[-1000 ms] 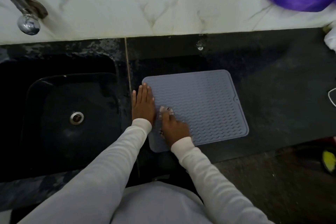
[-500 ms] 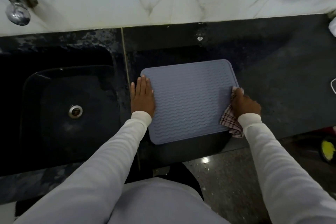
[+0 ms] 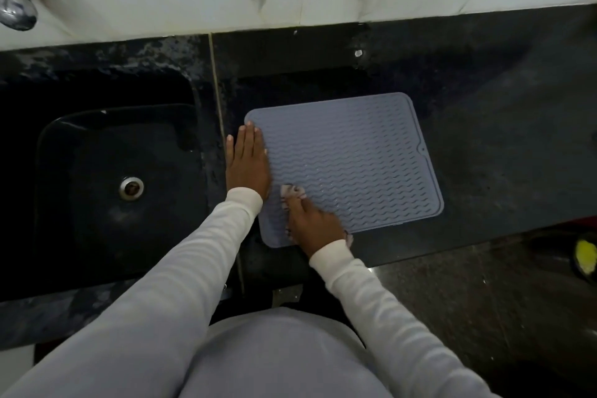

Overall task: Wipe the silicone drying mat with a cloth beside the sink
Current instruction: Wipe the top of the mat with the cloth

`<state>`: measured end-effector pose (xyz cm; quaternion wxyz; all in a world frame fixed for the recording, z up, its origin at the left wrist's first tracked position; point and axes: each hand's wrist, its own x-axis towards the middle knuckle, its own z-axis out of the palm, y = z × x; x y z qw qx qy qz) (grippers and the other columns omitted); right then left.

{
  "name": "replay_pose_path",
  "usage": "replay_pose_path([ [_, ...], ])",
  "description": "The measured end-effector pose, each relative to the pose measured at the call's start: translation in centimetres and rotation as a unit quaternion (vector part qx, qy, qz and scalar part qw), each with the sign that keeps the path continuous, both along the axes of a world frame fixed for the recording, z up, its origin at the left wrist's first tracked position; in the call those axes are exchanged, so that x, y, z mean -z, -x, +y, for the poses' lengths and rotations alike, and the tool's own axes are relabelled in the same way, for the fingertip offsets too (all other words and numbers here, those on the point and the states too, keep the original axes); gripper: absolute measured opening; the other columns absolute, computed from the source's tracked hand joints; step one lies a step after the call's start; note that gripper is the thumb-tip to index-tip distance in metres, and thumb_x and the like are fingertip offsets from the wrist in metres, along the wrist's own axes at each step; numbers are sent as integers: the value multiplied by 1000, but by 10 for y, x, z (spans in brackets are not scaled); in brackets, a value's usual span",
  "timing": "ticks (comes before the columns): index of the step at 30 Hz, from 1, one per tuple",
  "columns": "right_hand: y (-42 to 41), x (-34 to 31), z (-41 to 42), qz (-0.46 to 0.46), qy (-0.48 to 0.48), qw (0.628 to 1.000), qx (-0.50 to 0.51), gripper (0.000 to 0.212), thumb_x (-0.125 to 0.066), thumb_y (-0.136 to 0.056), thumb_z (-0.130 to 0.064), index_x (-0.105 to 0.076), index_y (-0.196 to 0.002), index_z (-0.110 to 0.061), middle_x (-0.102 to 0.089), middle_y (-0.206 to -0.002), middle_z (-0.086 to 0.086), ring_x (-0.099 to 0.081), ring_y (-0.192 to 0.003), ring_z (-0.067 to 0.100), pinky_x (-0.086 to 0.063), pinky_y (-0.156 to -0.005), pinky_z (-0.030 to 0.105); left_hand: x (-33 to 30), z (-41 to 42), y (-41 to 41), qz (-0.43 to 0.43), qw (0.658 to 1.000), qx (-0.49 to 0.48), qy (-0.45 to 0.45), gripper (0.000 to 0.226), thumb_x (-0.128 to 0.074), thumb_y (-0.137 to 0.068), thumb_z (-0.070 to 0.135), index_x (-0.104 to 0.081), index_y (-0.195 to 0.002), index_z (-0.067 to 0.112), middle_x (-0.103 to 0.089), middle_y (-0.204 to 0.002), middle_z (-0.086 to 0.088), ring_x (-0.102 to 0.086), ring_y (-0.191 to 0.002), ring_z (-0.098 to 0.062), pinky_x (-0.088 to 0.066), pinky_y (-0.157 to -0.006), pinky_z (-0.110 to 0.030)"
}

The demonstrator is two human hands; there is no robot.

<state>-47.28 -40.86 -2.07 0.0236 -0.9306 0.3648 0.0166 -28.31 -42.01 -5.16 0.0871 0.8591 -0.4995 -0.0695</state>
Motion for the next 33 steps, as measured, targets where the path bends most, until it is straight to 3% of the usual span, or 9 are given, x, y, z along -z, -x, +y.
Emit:
replay_pose_path([
  [3, 46, -11, -37, 6, -19, 999, 42, 60, -62, -74, -27, -49, -132, -16, -68, -106, 16, -64, -48, 32, -51, -41, 37, -1, 1, 0, -10, 1000, -1, -4, 53, -21, -106, 22, -10, -155, 4, -9, -163, -13, -7, -151, -27, 7, -122, -43],
  [5, 87, -16, -68, 23, -37, 993, 108, 54, -53, -90, -18, -31, -139, -18, -64, -110, 20, -67, -64, 40, -56, -57, 47, -1, 2, 1, -12, 1000, 1, -7, 54, -19, -106, 22, -9, -155, 4, -8, -164, -13, -6, -151, -27, 7, -122, -42],
  [8, 146, -22, -116, 75, -77, 973, 206, 51, -35, -101, -33, -17, -148, -31, -54, -131, 17, -65, -93, 42, -52, -82, 50, -3, 2, 1, -15, 1000, -1, -13, 54, -18, -105, 23, -9, -155, 5, -8, -164, -12, -5, -151, -26, 8, -122, -42],
  [17, 196, -25, -164, 47, -81, 945, 314, 48, -32, -98, -44, -29, -141, -23, -62, -120, 17, -65, -92, 40, -50, -80, 46, -4, 0, 4, -13, 999, -15, -28, 55, -18, -105, 25, -9, -156, 7, -8, -164, -10, -6, -151, -24, 6, -122, -42],
  [23, 182, -61, -159, -139, -206, 925, 287, 29, -57, -94, -30, -54, -122, -24, -67, -109, 11, -64, -97, 34, -47, -78, 30, -11, -1, 11, -16, 999, -35, -9, 54, -27, -105, 20, -11, -156, 8, -12, -164, -11, -9, -151, -26, 1, -123, -45],
  [26, 161, -80, -148, -331, -343, 849, 227, 19, -57, -94, -8, -63, -109, -19, -67, -109, -7, -63, -100, 4, -50, -87, 21, -35, -6, 27, 74, 992, -23, 98, 57, -48, -96, 7, -30, -151, 5, -36, -153, -19, -35, -140, -36, -21, -119, -50],
  [28, 149, -89, -144, -376, -421, 806, 180, 22, -53, -95, -2, -63, -111, -12, -67, -109, -15, -61, -100, -5, -47, -89, 19, -59, -10, 46, 153, 973, 30, 167, 53, -54, -95, 15, -41, -146, 8, -48, -144, -18, -46, -131, -36, -34, -112, -48],
  [31, 131, -94, -137, -374, -503, 773, 97, 24, -50, -96, -6, -61, -114, -16, -68, -108, -19, -60, -104, -4, -45, -88, 12, -102, -13, 88, 329, 929, 91, 145, 51, -55, -99, 33, -41, -147, 22, -42, -145, 8, -38, -133, -9, -28, -111, -24],
  [33, 119, -94, -132, -382, -567, 726, 72, 25, -49, -94, -12, -57, -118, -14, -68, -112, -6, -62, -105, 8, -49, -87, 20, -120, -15, 110, 503, 858, 55, 91, 51, -57, -97, 38, -43, -145, 27, -43, -144, 12, -42, -130, -3, -31, -109, -22],
])
